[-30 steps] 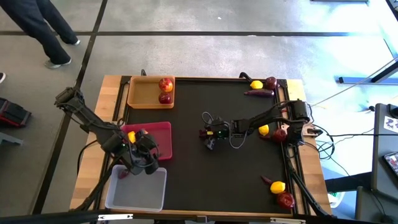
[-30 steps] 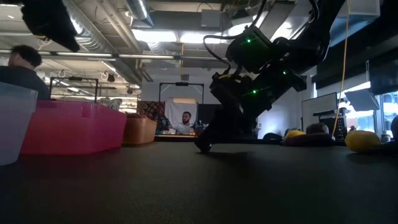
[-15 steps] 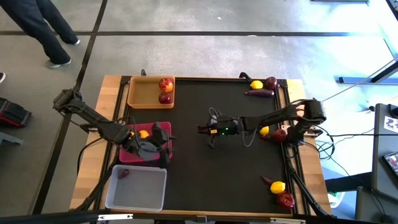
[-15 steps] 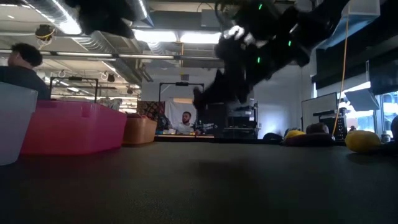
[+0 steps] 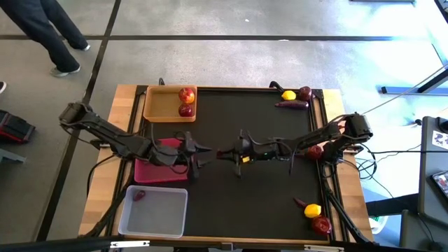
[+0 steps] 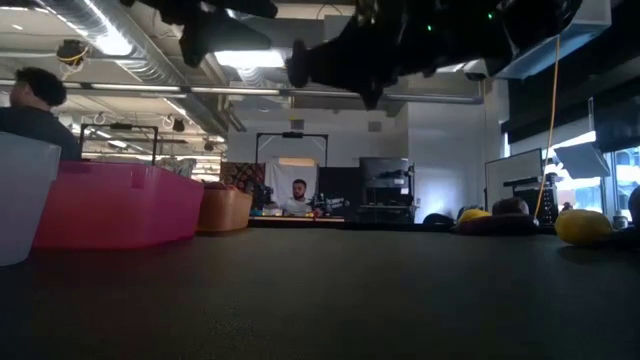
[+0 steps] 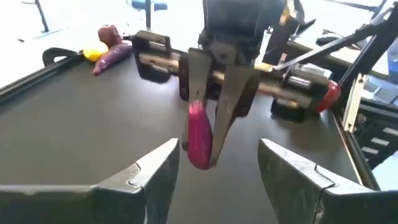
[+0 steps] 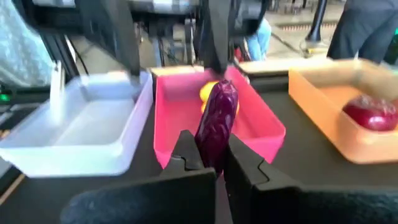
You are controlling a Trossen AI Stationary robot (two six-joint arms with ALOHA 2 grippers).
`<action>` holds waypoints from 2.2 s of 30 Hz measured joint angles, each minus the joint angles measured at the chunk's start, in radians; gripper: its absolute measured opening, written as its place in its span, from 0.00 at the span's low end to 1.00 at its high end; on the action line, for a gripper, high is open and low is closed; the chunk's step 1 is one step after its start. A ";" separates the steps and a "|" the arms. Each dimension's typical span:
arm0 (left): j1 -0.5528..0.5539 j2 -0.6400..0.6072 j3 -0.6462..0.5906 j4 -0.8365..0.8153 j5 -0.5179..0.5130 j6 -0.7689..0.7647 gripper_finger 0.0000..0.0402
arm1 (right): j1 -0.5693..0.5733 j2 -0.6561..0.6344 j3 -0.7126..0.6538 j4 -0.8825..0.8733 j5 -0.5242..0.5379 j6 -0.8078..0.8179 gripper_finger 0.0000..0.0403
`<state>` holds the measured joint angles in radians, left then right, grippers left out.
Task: Sort produce into baskets
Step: Put the middle left eggplant into the transparent bin
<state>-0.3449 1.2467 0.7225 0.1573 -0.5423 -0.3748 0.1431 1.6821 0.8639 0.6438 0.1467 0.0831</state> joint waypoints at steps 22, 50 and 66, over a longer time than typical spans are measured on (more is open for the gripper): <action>0.021 0.097 -0.001 0.209 -0.055 0.102 0.53 | 0.027 0.000 0.000 0.051 0.002 -0.018 0.02; 0.039 0.117 0.001 0.264 0.034 0.194 0.05 | 0.027 -0.004 0.001 0.071 -0.008 -0.039 0.30; -0.181 -0.064 0.094 -0.223 0.097 -0.010 0.08 | 0.027 -0.207 0.001 -0.546 -0.009 -0.025 0.45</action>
<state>-0.5262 1.1828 0.8160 -0.0660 -0.4456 -0.3848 0.1703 1.4750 0.8651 0.0976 0.1380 0.0576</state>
